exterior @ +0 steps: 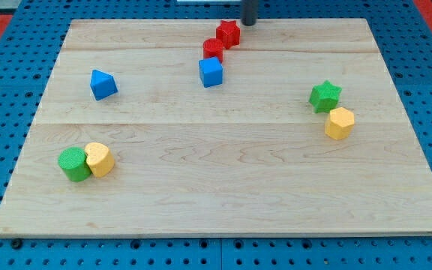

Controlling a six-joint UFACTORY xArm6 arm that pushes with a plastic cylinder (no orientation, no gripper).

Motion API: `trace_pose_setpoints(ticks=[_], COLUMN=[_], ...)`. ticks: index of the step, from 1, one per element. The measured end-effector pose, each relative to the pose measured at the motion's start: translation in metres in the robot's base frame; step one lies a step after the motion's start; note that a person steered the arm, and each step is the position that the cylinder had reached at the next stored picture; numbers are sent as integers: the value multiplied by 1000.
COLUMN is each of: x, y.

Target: Move the red blocks to the right of the traingle

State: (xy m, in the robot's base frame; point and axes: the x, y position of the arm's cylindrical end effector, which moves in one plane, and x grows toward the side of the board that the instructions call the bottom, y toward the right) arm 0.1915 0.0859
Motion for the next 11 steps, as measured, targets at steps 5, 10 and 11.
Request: trace_pose_setpoints(ticks=[5, 10, 11], x=[28, 111, 111], y=[-50, -190, -203])
